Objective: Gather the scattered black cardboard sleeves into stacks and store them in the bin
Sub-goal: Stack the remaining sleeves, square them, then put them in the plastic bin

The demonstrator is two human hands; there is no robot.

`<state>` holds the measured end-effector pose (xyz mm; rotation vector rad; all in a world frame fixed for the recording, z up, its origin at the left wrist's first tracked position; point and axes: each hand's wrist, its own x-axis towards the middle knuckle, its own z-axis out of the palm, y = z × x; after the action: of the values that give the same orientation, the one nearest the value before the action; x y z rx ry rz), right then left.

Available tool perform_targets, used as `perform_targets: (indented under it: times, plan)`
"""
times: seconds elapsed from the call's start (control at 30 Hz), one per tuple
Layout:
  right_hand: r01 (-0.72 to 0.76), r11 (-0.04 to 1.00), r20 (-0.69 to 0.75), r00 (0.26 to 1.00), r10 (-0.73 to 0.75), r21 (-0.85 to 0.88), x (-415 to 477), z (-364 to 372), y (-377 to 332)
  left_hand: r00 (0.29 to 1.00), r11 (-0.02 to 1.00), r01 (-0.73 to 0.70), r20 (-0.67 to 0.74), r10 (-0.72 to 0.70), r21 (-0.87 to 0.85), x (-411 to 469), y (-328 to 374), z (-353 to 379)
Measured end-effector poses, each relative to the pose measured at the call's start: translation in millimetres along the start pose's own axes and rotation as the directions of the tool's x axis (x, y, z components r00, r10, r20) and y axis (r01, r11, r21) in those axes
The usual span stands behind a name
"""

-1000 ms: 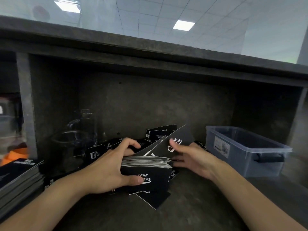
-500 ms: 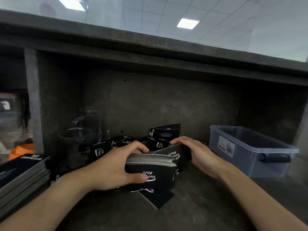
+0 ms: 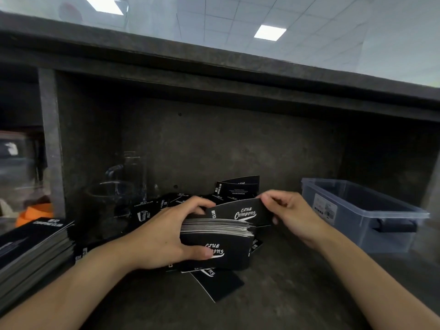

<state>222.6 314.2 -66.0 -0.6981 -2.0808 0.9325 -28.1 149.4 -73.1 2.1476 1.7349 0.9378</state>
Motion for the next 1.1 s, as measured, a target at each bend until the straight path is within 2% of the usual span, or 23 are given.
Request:
perform_targets:
  times: [0.07,0.13,0.17,0.3,0.37,0.47,0.57,0.77,0.87,0.9,0.97,1.03,1.1]
  plan:
    - [-0.067,0.998,0.161,0.985,0.064,0.010,-1.2,12.9,2.7,1.000,1.000,0.006,-0.009,-0.006,0.014,-0.4,-1.4,0.1]
    - [-0.113,0.991,0.310,0.942,0.128,-0.066,-3.3,23.7,3.3,1.000,1.000,-0.006,-0.011,0.006,0.021,-0.7,-2.0,0.2]
    - [-0.124,0.990,0.342,0.929,0.139,-0.068,-3.6,26.4,2.3,1.000,0.999,-0.021,-0.009,0.021,0.029,-0.5,-2.1,0.1]
    - [-0.288,0.947,0.410,0.888,0.209,0.140,-5.3,20.1,-2.5,0.997,0.997,-0.074,0.027,0.073,0.035,0.4,0.0,-0.4]
    - [-0.225,0.969,0.434,0.886,0.160,0.104,-6.8,15.2,-4.1,0.997,0.996,-0.078,0.031,0.077,0.031,0.6,0.2,-0.5]
    - [-0.078,0.997,0.381,0.921,0.077,-0.013,-6.2,11.6,-10.5,0.996,0.996,-0.079,0.040,0.078,0.029,1.1,-0.4,-0.9]
    - [-0.044,0.998,0.298,0.953,0.056,-0.048,-4.5,10.2,-14.3,0.997,0.997,-0.063,0.048,0.061,0.038,1.1,-2.2,-0.8]
    - [-0.166,0.986,-0.007,0.986,0.166,0.021,-1.1,-9.6,-12.2,0.997,0.994,-0.020,0.082,0.011,0.104,0.5,-3.0,-2.0]
    - [-0.257,0.966,-0.265,0.933,0.242,-0.026,3.4,-14.7,-0.2,0.995,0.993,-0.011,0.098,-0.001,0.119,-0.3,0.2,-3.3]
    - [-0.293,0.956,-0.309,0.911,0.273,-0.022,4.8,-15.7,3.0,0.995,0.992,-0.021,0.101,0.008,0.124,-0.4,1.4,-3.4]
    - [-0.372,0.923,-0.271,0.883,0.383,0.094,6.7,-15.8,5.5,0.995,0.994,-0.025,0.103,0.014,0.109,0.0,2.5,-2.7]
    - [-0.460,0.856,-0.128,0.859,0.496,0.236,6.3,-11.9,2.6,0.995,0.995,-0.006,0.095,-0.004,0.103,-0.2,3.4,-2.7]
    - [-0.559,0.792,0.033,0.822,0.569,0.245,3.9,-3.5,-1.9,0.997,0.992,0.013,0.073,-0.022,0.128,-0.3,2.3,-3.2]
